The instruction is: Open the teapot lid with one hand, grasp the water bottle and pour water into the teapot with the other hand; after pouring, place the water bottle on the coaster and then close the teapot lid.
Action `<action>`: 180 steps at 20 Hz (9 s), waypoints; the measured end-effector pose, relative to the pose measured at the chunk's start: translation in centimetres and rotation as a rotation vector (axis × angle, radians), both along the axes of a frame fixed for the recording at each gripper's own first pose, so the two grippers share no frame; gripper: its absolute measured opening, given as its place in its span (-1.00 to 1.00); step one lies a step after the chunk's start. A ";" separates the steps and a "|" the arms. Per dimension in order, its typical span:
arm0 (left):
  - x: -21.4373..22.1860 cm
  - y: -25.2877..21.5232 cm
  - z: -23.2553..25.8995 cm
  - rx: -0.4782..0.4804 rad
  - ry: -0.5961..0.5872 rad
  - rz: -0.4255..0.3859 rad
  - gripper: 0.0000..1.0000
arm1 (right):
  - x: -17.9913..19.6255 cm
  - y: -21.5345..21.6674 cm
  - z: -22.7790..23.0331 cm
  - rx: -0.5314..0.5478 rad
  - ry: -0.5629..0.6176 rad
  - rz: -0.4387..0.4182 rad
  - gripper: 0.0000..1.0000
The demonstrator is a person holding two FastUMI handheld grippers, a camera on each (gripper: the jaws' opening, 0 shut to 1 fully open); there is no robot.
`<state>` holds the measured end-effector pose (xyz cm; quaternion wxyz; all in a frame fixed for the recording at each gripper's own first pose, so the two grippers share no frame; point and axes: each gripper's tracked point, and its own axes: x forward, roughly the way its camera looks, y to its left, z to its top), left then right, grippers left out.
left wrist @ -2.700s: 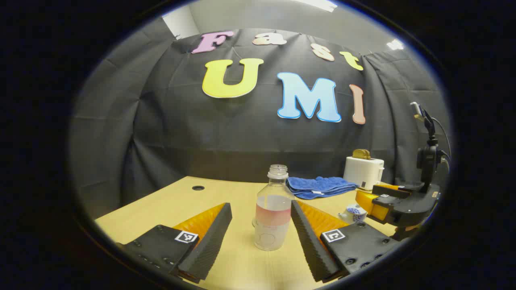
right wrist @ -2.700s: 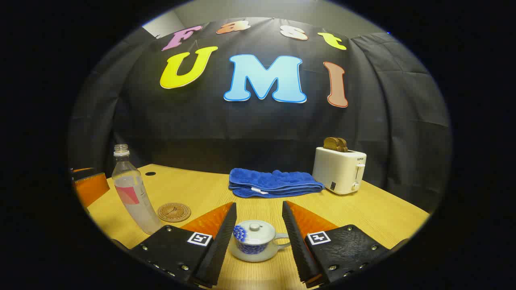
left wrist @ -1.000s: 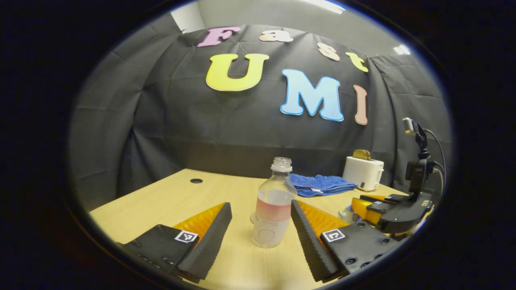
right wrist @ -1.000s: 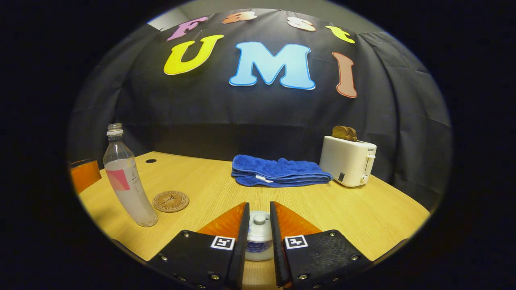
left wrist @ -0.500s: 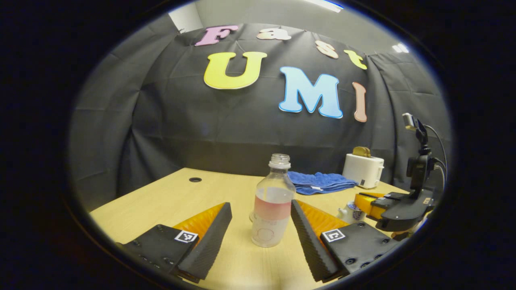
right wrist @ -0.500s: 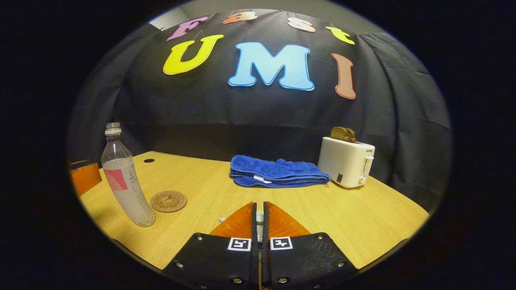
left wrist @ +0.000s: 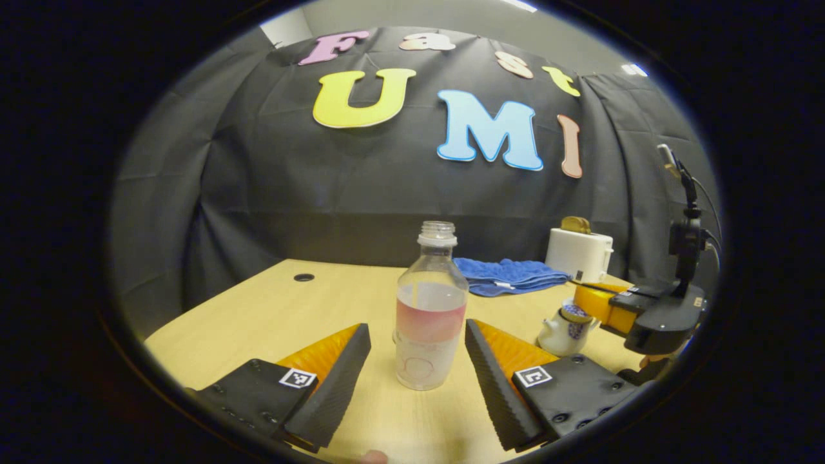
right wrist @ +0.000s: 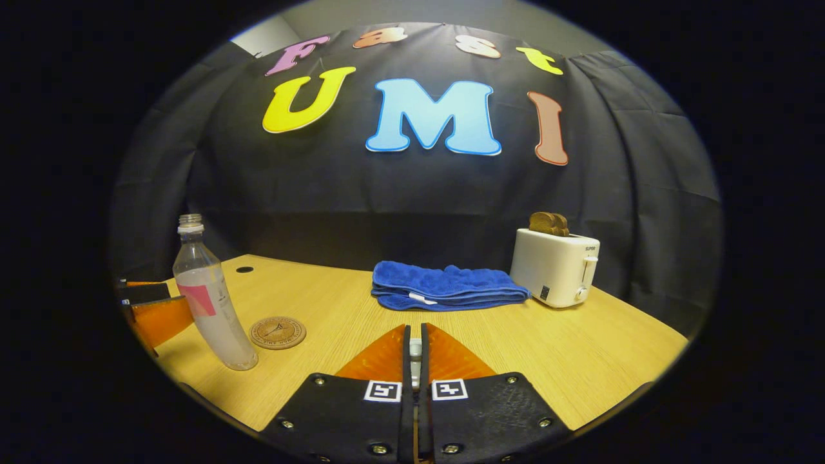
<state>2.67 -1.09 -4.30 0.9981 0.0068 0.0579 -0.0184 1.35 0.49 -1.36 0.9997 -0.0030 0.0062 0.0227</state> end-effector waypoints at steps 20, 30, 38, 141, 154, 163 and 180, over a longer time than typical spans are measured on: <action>4.9 -1.7 -2.4 0.193 0.040 -0.011 0.73 | -2.5 -4.6 0.7 0.096 -0.046 -0.060 -0.94; 5.6 -2.9 0.9 0.635 0.020 -0.067 0.74 | -3.7 -6.2 0.4 0.136 -0.054 -0.071 -0.94; 6.6 -6.3 1.7 0.973 0.015 -0.157 0.73 | -4.8 -9.5 -0.6 0.141 -0.051 -0.130 -0.94; 9.0 -14.7 8.4 2.418 -0.258 -0.248 0.73 | -7.2 -13.8 -2.5 0.242 -0.042 -0.193 -0.94; 8.7 -15.4 8.7 2.481 -0.303 -0.254 0.73 | -7.3 -13.8 -2.5 0.247 -0.045 -0.187 -0.94; 9.2 -13.6 6.8 2.255 -0.250 -0.284 0.75 | -7.1 -13.5 -2.9 0.253 -0.030 -0.178 -0.94; 10.6 -9.8 -1.9 0.928 -0.197 -0.160 0.73 | -6.4 -12.2 -2.8 0.141 -0.040 -0.181 -0.94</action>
